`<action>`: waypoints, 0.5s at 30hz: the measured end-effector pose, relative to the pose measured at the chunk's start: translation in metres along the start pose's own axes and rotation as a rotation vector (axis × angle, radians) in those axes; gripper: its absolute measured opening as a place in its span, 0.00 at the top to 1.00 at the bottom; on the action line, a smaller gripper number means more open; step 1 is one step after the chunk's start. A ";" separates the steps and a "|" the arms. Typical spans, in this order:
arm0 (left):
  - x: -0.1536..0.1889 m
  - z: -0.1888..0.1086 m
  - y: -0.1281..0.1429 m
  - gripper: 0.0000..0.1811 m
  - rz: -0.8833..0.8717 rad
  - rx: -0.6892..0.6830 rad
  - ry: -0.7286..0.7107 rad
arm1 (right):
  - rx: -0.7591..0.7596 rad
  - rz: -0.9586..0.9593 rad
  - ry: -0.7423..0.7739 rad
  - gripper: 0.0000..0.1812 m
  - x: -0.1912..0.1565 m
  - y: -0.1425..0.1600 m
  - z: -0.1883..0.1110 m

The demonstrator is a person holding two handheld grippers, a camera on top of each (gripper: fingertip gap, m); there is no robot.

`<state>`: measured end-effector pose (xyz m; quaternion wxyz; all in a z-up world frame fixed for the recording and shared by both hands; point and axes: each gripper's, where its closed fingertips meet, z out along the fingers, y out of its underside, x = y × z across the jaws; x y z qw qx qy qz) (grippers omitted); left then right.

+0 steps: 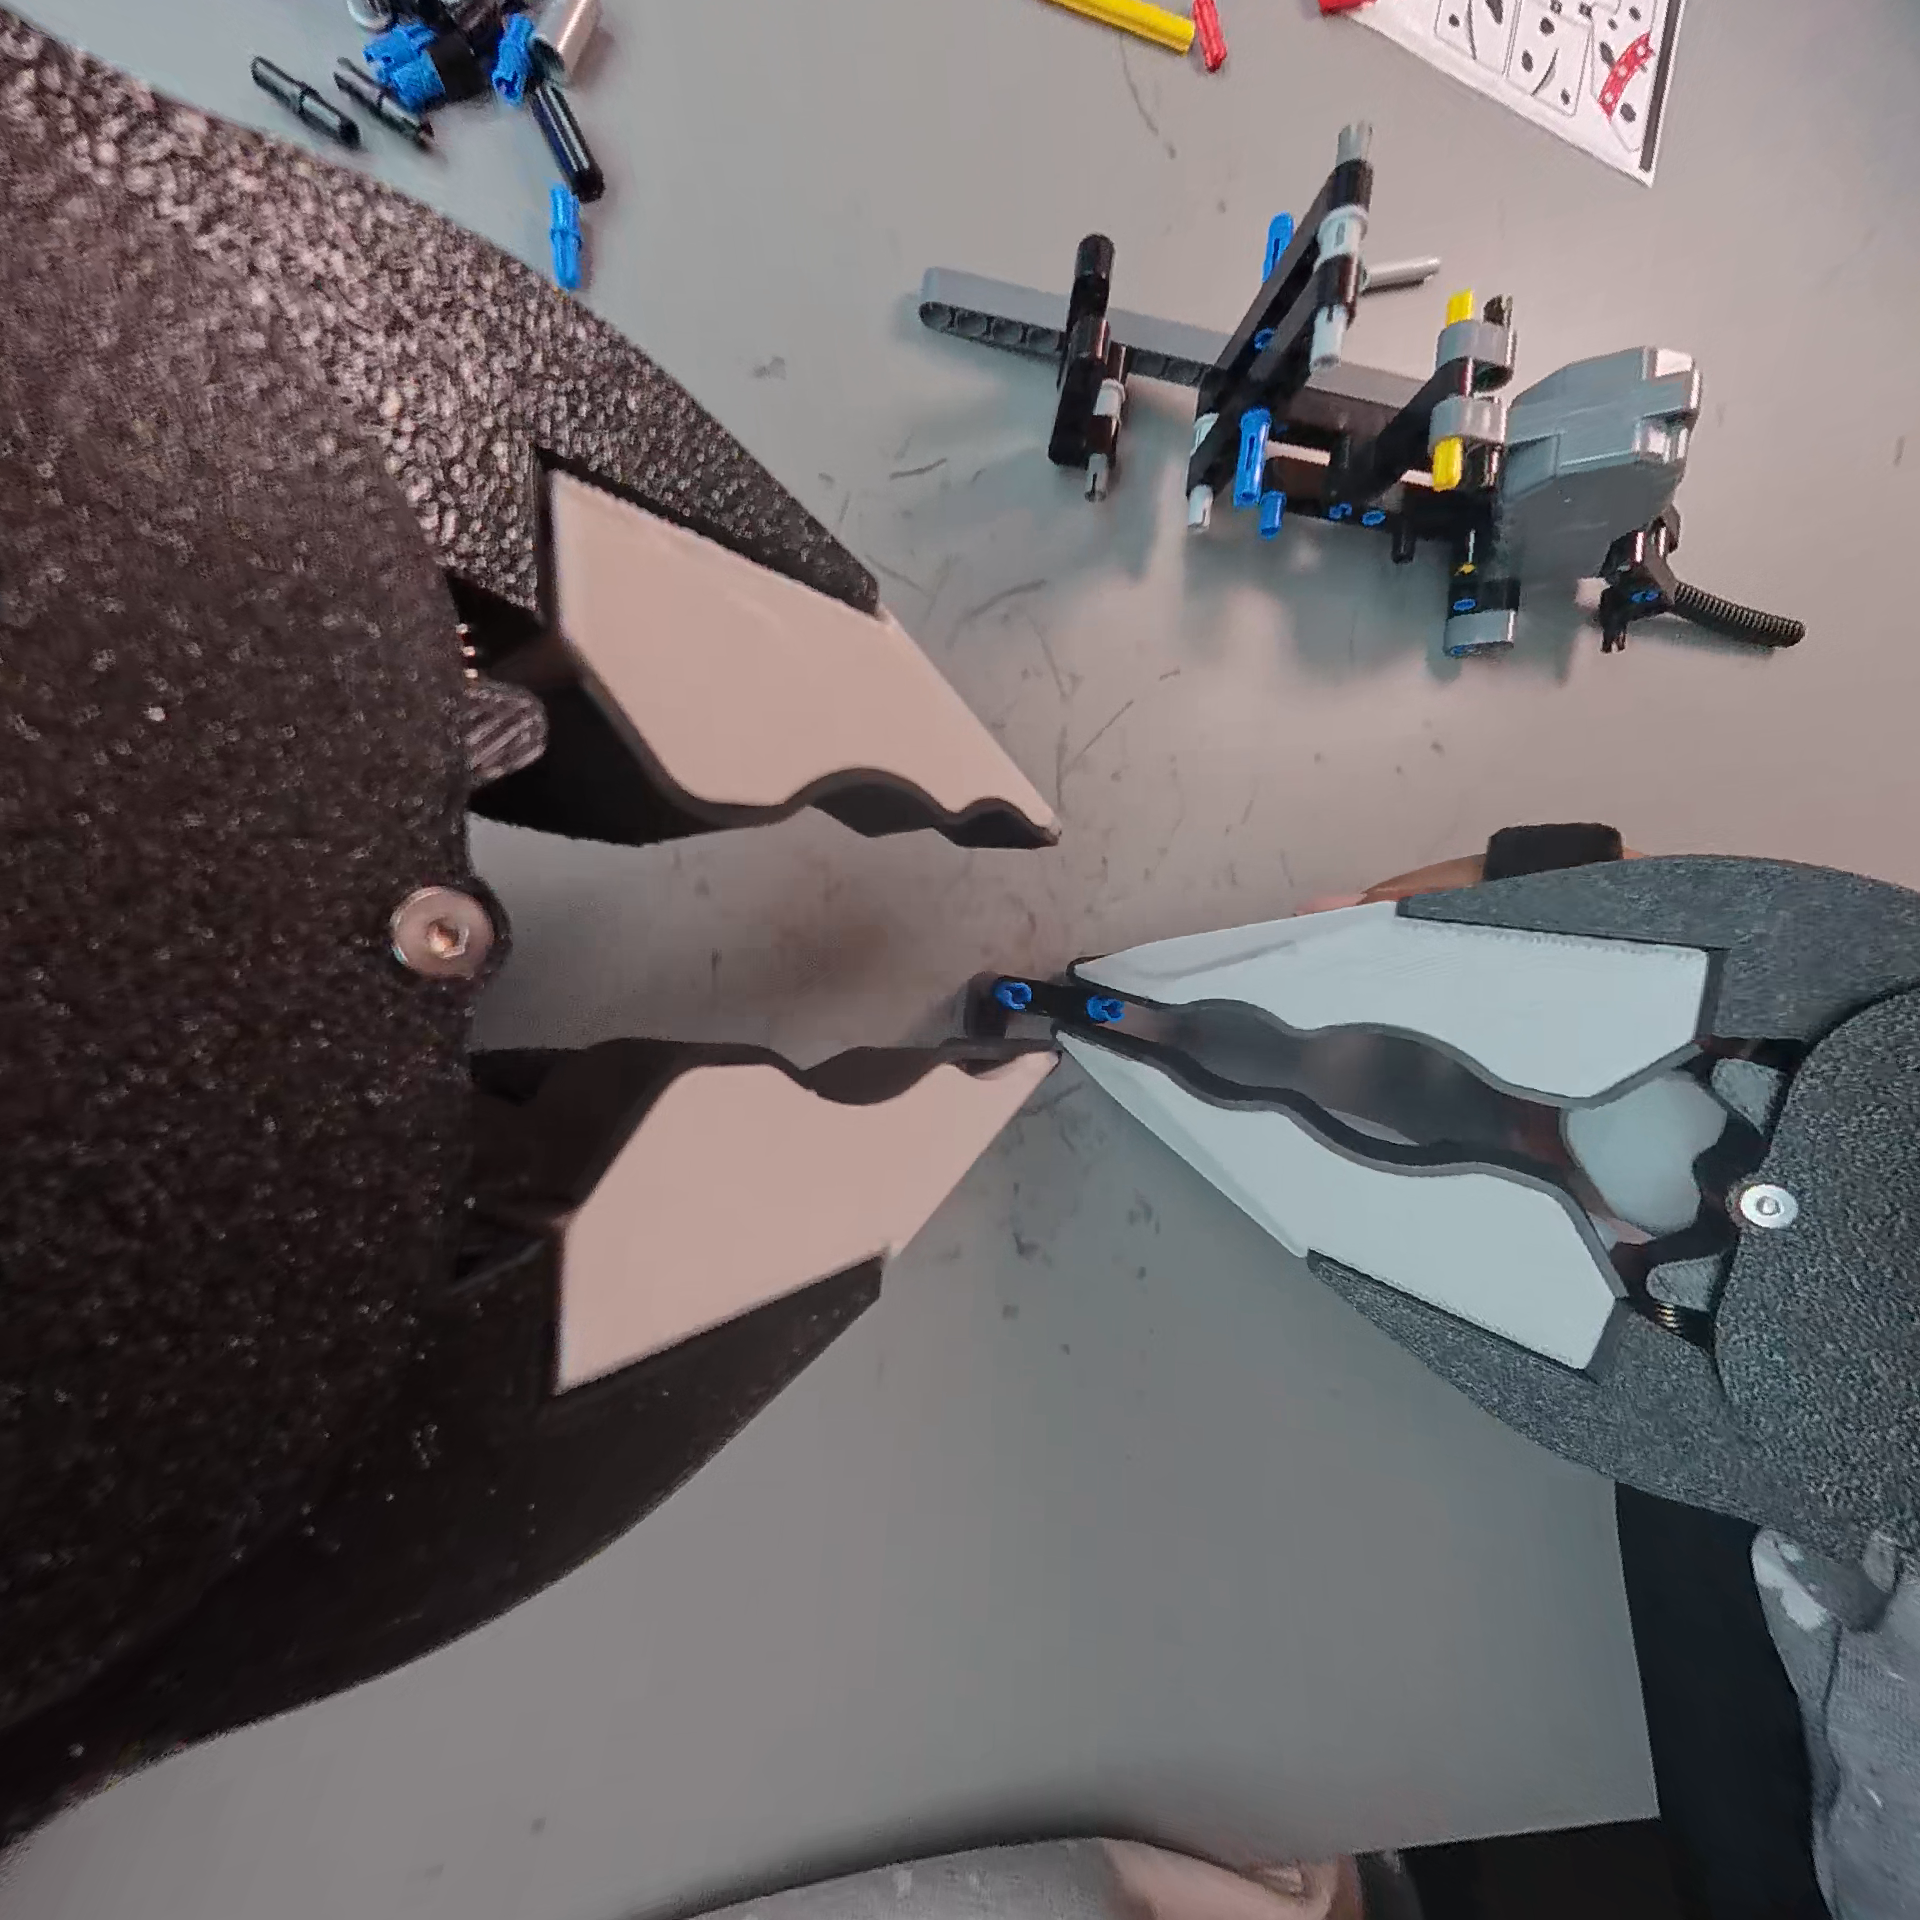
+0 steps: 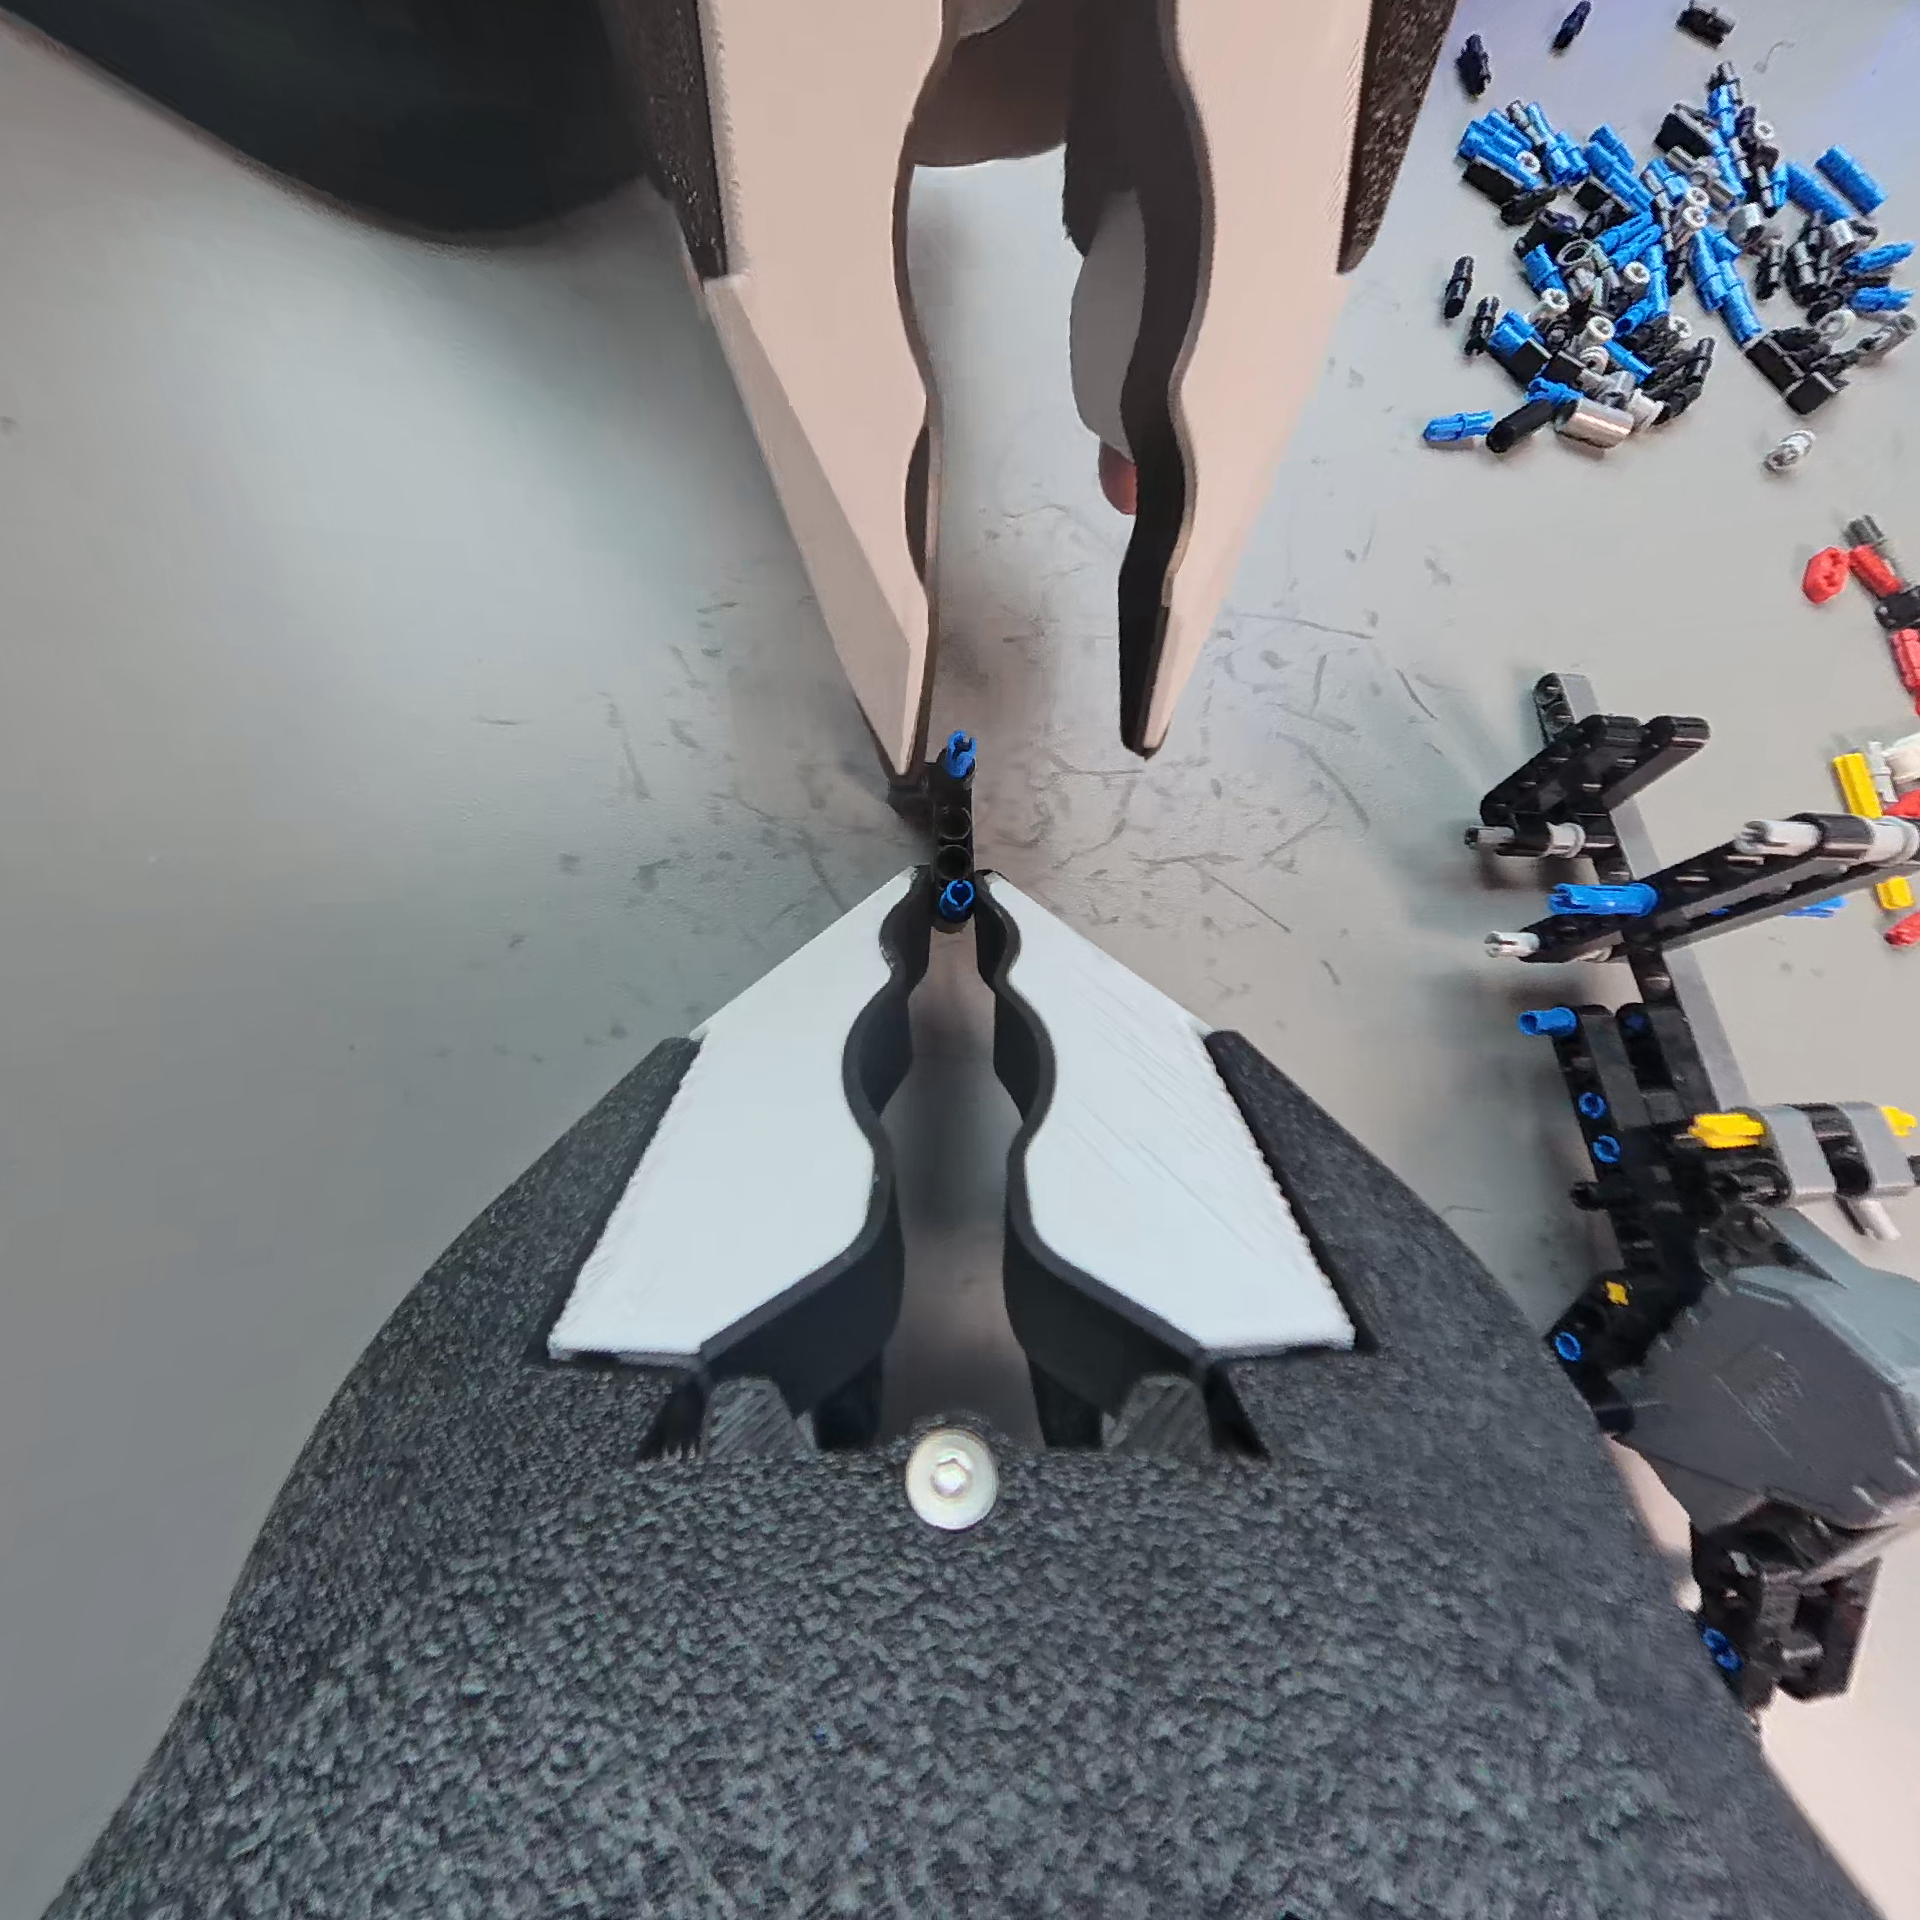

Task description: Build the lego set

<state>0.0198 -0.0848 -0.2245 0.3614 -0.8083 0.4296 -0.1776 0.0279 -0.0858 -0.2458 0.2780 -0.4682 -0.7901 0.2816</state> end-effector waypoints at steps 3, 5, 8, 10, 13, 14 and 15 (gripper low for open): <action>0.002 0.007 0.011 0.77 -0.025 -0.013 0.003 | -0.003 -0.009 0.019 0.96 0.000 0.000 0.000; 0.004 0.010 0.019 0.77 -0.017 -0.042 -0.003 | -0.001 -0.012 0.025 0.96 0.001 -0.001 0.001; 0.005 0.011 0.021 0.81 0.013 -0.042 -0.017 | 0.007 -0.010 0.030 0.96 0.002 -0.002 0.002; 0.006 0.012 0.021 0.83 0.014 -0.037 -0.009 | 0.009 -0.010 0.033 0.96 0.002 -0.002 0.002; 0.009 0.012 0.021 0.86 -0.012 -0.027 0.015 | 0.009 -0.022 0.042 0.96 0.003 -0.002 0.002; 0.009 0.012 0.021 0.87 -0.013 -0.027 0.017 | 0.010 -0.024 0.043 0.96 0.002 -0.003 0.002; 0.009 0.012 0.021 0.87 -0.013 -0.027 0.017 | 0.011 -0.024 0.043 0.96 0.003 -0.003 0.003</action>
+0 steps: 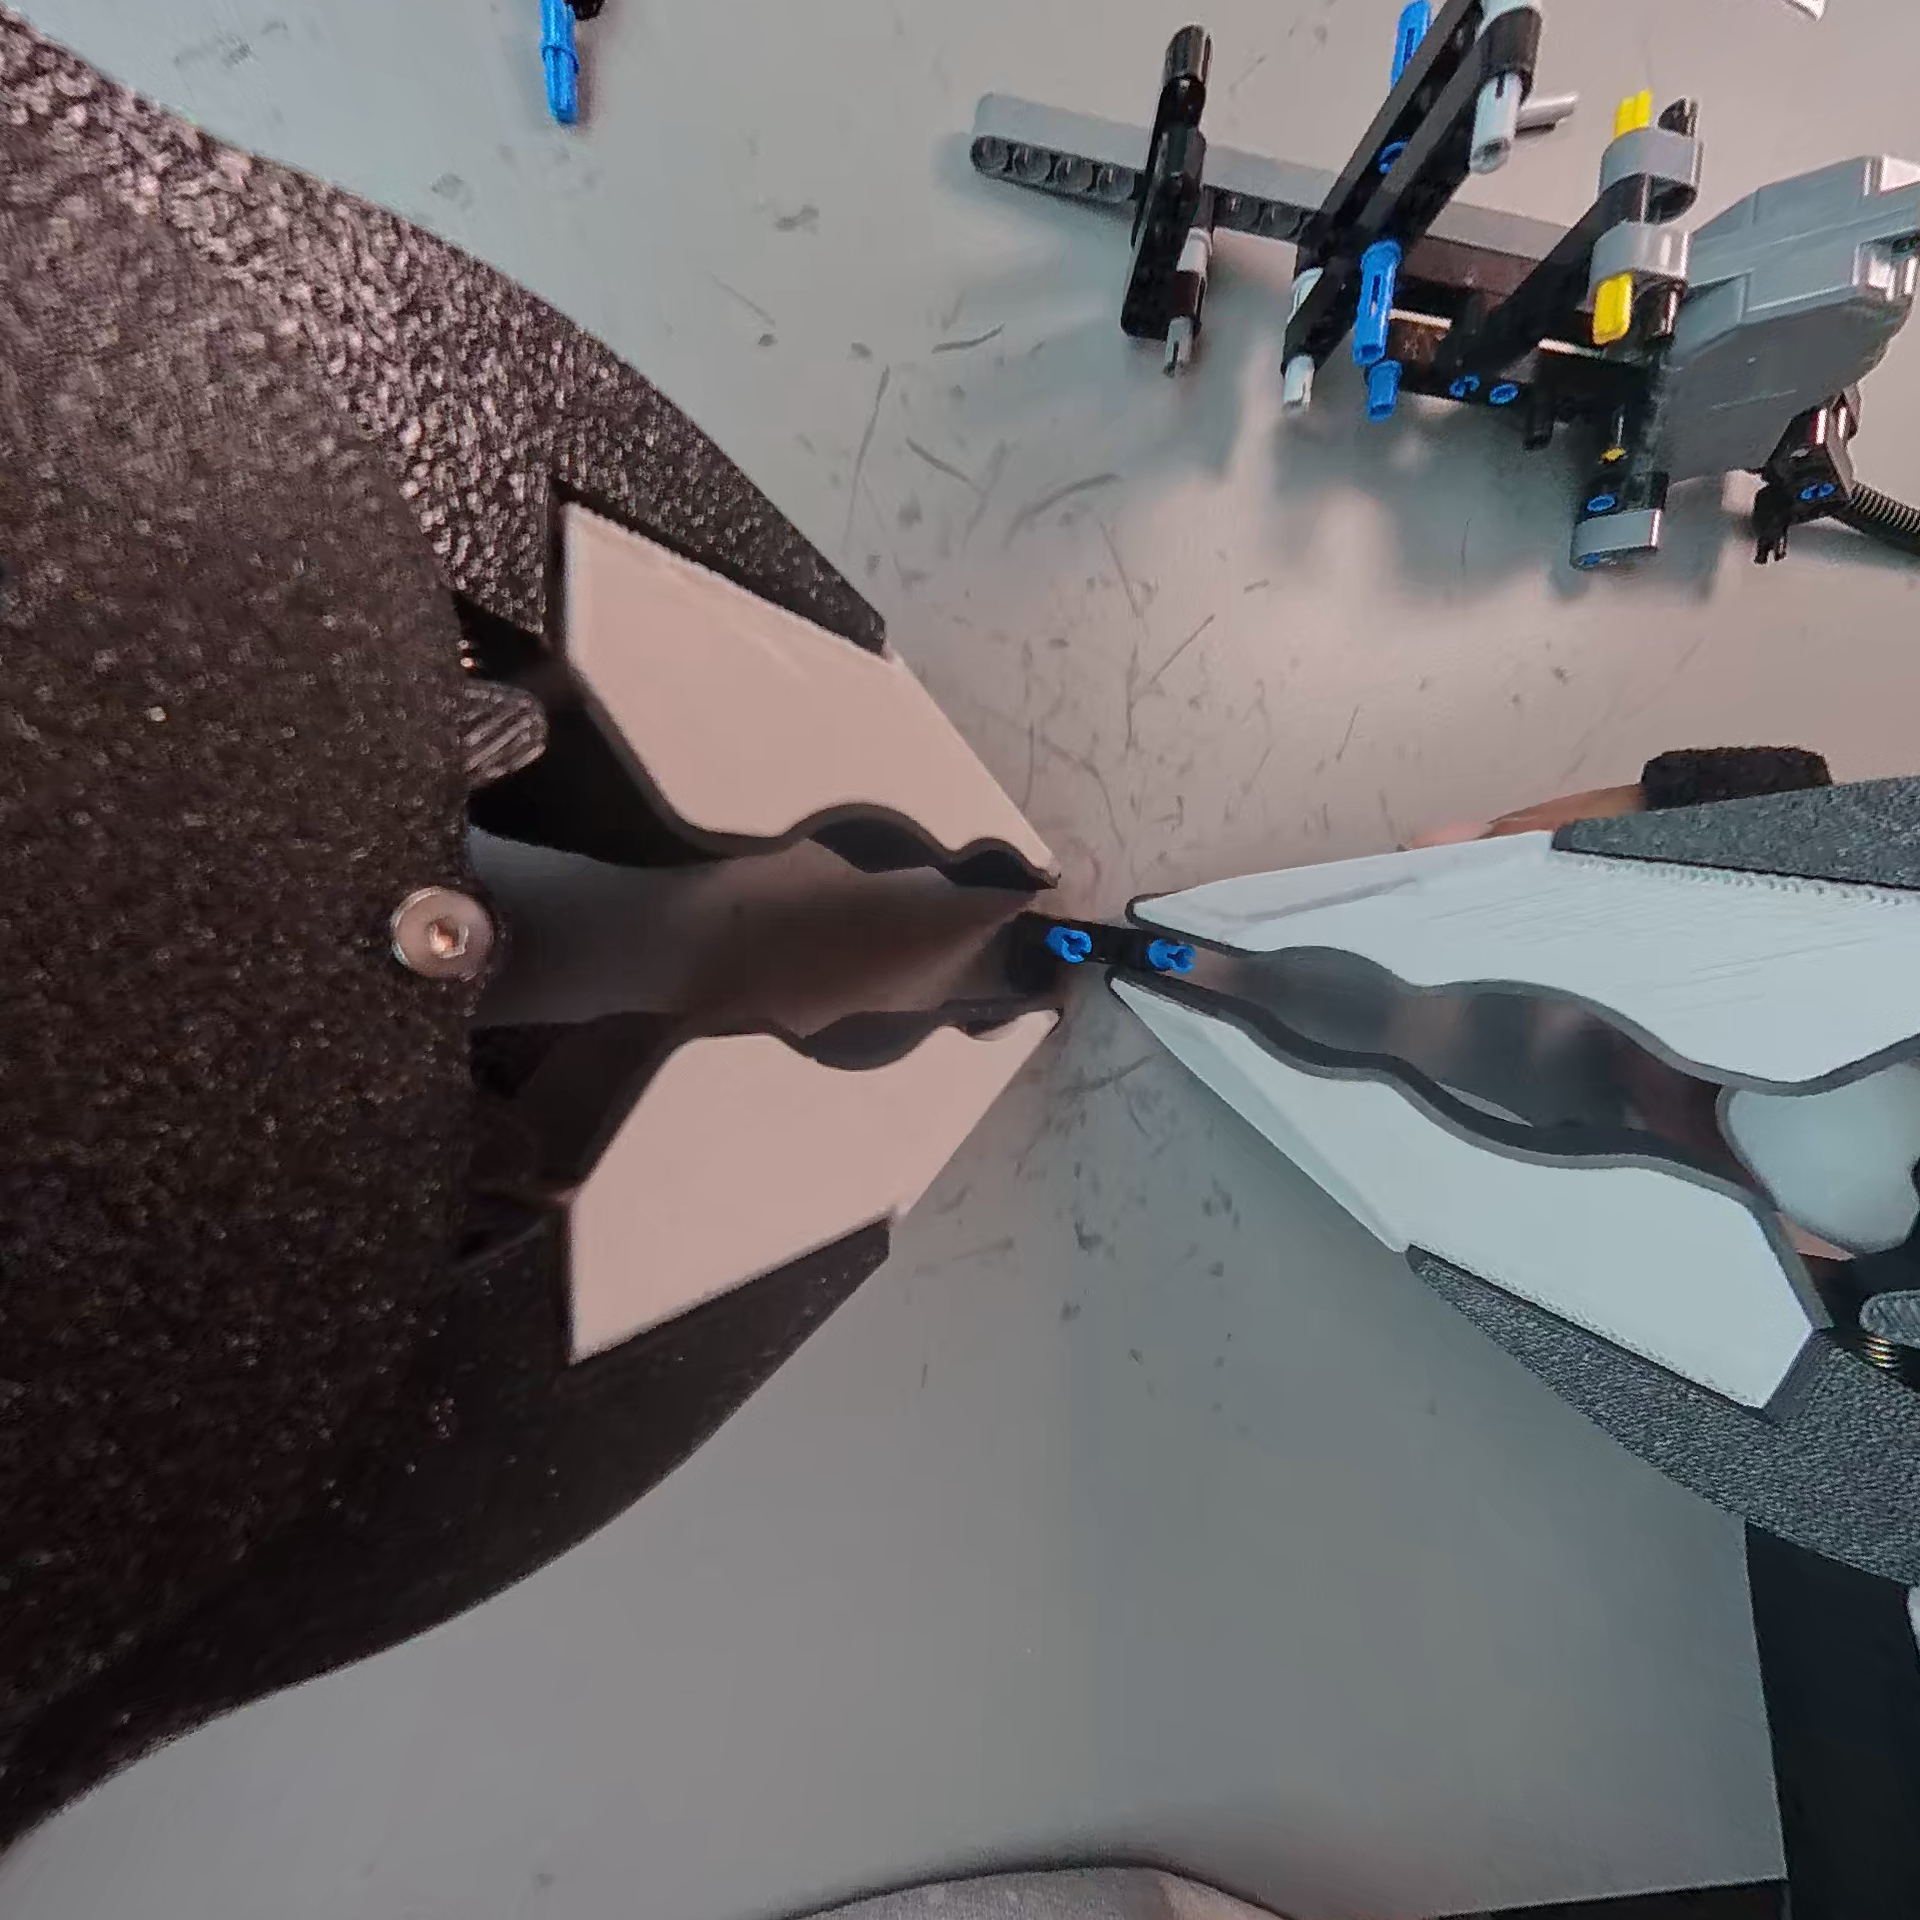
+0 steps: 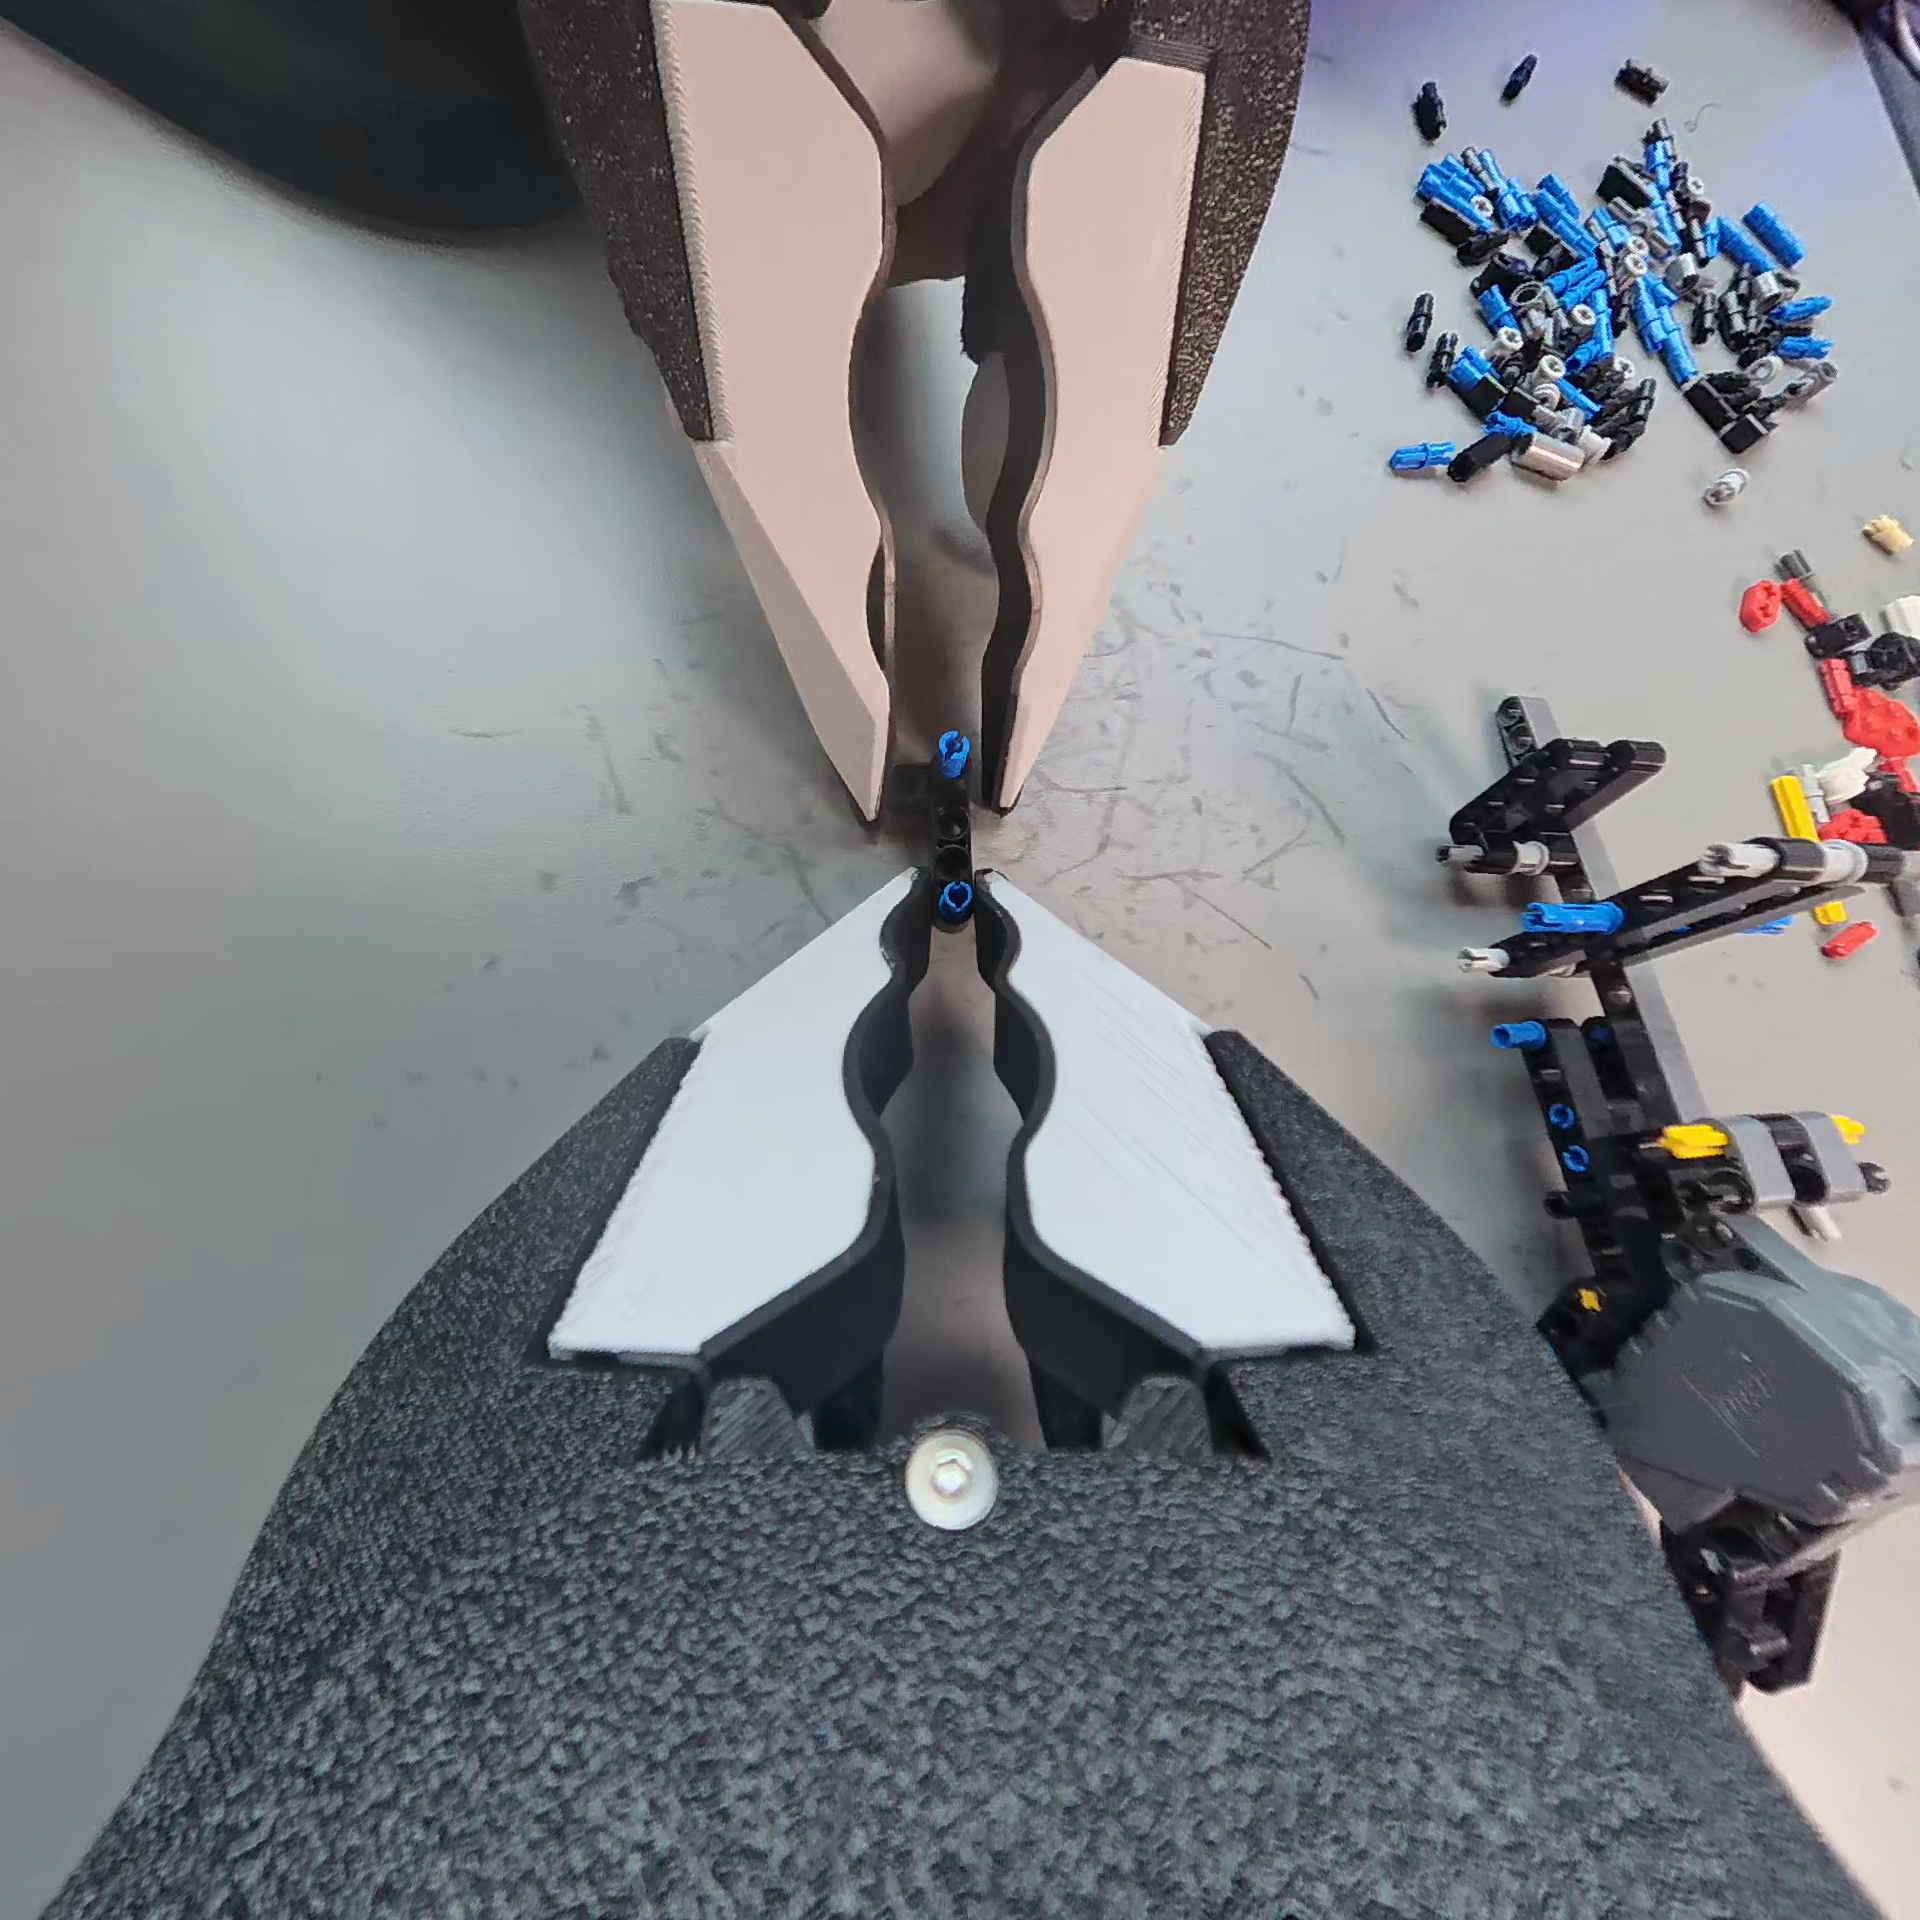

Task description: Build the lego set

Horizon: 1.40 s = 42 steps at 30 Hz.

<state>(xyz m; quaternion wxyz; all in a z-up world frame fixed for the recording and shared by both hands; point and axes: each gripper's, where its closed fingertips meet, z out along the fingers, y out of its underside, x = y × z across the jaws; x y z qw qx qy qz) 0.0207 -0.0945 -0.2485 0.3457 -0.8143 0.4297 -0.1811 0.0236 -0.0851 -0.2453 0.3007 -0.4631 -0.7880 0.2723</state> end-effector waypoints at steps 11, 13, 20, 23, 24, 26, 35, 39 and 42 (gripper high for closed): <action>-0.003 0.000 -0.001 0.86 0.046 0.004 -0.037 | 0.005 -0.011 0.009 0.96 0.000 0.000 0.000; -0.003 0.000 -0.001 0.86 0.065 0.007 -0.052 | 0.006 -0.002 0.006 0.95 0.001 0.000 0.000; -0.008 -0.002 0.000 0.90 0.081 0.007 -0.075 | 0.006 0.030 -0.003 0.94 0.002 0.001 0.000; -0.008 -0.003 0.001 0.90 0.059 0.007 -0.064 | 0.005 0.023 0.002 0.94 0.002 0.001 0.000; -0.008 -0.003 0.002 0.90 0.049 0.007 -0.058 | 0.004 0.021 0.004 0.94 0.002 0.001 0.000; -0.008 -0.003 0.002 0.90 0.031 0.007 -0.047 | 0.007 0.005 0.011 0.93 0.002 0.000 0.000; -0.006 -0.010 -0.008 0.90 -0.030 0.081 -0.001 | 0.027 -0.092 0.020 0.94 -0.002 -0.002 -0.001; -0.006 -0.019 -0.020 0.91 -0.083 0.170 0.032 | 0.098 -0.031 -0.008 0.95 0.000 -0.011 -0.009; -0.010 -0.029 -0.033 0.91 -0.131 0.263 0.042 | 0.192 0.062 -0.042 0.95 0.006 -0.022 -0.023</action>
